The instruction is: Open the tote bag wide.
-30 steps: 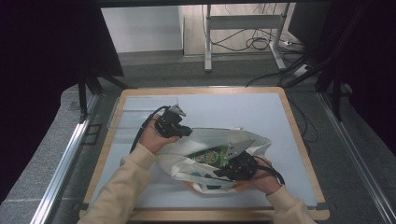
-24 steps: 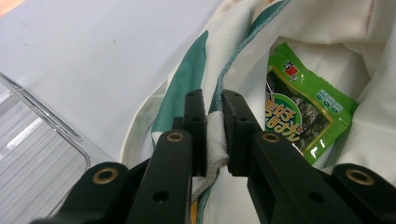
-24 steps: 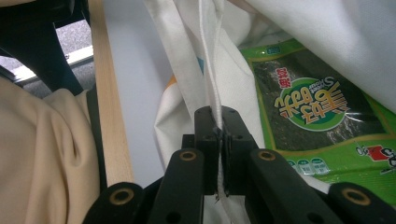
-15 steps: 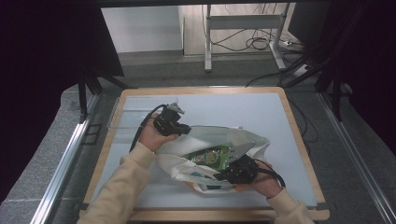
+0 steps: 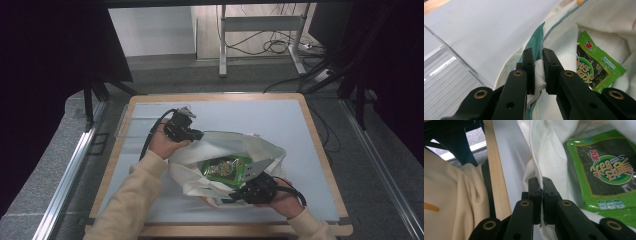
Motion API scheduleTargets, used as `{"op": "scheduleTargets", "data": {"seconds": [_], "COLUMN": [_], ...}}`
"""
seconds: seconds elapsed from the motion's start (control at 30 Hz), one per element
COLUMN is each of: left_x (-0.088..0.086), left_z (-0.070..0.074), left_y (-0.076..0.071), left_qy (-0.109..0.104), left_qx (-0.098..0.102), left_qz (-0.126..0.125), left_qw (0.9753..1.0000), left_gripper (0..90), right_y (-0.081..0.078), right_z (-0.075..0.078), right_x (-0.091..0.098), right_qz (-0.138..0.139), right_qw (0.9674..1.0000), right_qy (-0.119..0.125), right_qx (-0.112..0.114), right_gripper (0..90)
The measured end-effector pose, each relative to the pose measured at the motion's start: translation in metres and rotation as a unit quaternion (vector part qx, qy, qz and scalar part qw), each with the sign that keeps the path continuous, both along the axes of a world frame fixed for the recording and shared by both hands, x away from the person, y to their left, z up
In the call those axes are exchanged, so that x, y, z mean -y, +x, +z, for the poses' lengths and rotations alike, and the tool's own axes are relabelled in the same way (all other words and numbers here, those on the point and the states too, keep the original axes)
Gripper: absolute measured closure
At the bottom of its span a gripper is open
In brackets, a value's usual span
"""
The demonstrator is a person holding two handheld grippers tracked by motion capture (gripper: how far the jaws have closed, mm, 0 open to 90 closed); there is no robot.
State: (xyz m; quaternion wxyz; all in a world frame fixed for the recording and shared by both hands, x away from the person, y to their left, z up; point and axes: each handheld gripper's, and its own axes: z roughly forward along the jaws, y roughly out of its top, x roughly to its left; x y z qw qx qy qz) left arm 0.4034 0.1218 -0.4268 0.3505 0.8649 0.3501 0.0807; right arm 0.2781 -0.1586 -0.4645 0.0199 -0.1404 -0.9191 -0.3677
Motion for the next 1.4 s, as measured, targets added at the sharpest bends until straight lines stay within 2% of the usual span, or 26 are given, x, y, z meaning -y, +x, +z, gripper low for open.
{"op": "scheduleTargets", "data": {"seconds": [0.33, 0.67, 0.77, 0.9, 1.03, 1.4], "left_x": [0.000, 0.000, -0.002, -0.002, -0.003, -0.005], "left_z": [0.003, -0.002, -0.010, -0.014, -0.020, -0.019], "left_y": [0.005, 0.014, 0.023, 0.028, 0.031, 0.026], "left_qy": [0.000, 0.006, 0.008, 0.007, 0.006, -0.006], "left_qx": [0.006, 0.010, 0.001, -0.007, -0.016, -0.014], "left_qz": [0.018, 0.039, 0.052, 0.058, 0.059, 0.050], "left_qw": [0.9998, 0.9992, 0.9986, 0.9983, 0.9981, 0.9986], "left_gripper": [82.4, 82.5, 82.5, 82.5, 82.4, 82.1], "right_y": [-0.010, -0.019, -0.024, -0.024, -0.025, -0.023], "right_z": [-0.010, -0.017, -0.027, -0.029, -0.031, -0.032], "right_x": [0.001, 0.002, 0.002, 0.001, 0.000, 0.001], "right_qz": [0.007, 0.017, 0.024, 0.027, 0.029, 0.028], "right_qw": [0.9999, 0.9994, 0.9987, 0.9986, 0.9985, 0.9986], "right_qy": [-0.009, -0.018, -0.030, -0.032, -0.036, -0.034], "right_qx": [-0.013, -0.023, -0.033, -0.033, -0.031, -0.029], "right_gripper": [86.5, 86.6, 86.7, 86.7, 86.7, 86.2]}}
